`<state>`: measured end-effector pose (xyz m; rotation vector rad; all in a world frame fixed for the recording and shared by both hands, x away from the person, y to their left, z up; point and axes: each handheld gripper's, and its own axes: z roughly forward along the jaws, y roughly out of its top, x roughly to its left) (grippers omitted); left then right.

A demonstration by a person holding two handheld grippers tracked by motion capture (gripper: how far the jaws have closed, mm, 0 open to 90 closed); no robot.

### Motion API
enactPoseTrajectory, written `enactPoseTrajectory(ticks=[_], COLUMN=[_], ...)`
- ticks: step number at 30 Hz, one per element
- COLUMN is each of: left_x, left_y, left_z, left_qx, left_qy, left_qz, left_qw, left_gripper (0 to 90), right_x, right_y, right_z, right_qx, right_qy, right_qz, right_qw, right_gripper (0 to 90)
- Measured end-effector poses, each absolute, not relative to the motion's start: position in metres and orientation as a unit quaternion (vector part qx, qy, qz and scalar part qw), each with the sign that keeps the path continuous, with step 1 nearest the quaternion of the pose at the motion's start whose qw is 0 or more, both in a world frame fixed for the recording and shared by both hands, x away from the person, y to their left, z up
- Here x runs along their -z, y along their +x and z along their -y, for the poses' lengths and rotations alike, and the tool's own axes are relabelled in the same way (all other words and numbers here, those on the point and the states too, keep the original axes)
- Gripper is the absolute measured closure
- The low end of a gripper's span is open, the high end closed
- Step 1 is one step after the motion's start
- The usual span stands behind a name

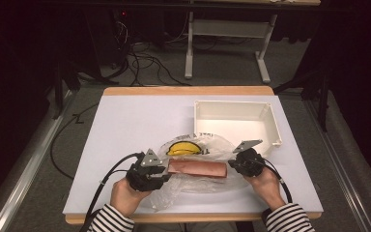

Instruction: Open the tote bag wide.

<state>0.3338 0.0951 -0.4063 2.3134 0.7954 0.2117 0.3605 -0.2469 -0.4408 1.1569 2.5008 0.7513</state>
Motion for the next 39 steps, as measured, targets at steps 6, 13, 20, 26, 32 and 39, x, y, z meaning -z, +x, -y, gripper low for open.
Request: enactPoseTrajectory(ticks=[6, 13, 20, 26, 32, 39], left_x=[0.423, 0.436, 0.443, 0.445, 0.449, 0.454], left_y=[0.35, 0.357, 0.358, 0.361, 0.37, 0.377], left_z=[-0.097, -0.103, -0.109, -0.115, -0.117, -0.119], left_qx=[-0.106, -0.125, -0.125, -0.136, -0.144, -0.149], left_qy=[0.894, 0.895, 0.899, 0.896, 0.89, 0.888], left_qz=[-0.336, -0.35, -0.354, -0.366, -0.379, -0.385], left_qw=[0.277, 0.246, 0.224, 0.211, 0.209, 0.201], left_gripper=[62.6, 61.9, 61.1, 58.7, 57.4, 57.6], right_x=[0.441, 0.442, 0.444, 0.447, 0.448, 0.45], right_y=[0.361, 0.361, 0.36, 0.358, 0.356, 0.357], right_z=[0.249, 0.25, 0.255, 0.265, 0.272, 0.274], right_qx=[-0.254, -0.243, -0.238, -0.23, -0.23, -0.218], right_qy=[0.401, 0.403, 0.408, 0.42, 0.427, 0.431], right_qz=[-0.869, -0.871, -0.87, -0.867, -0.863, -0.864], right_qw=[0.143, 0.142, 0.141, 0.139, 0.138, 0.141], right_gripper=[90.0, 90.0, 90.0, 90.0, 90.0, 90.0])
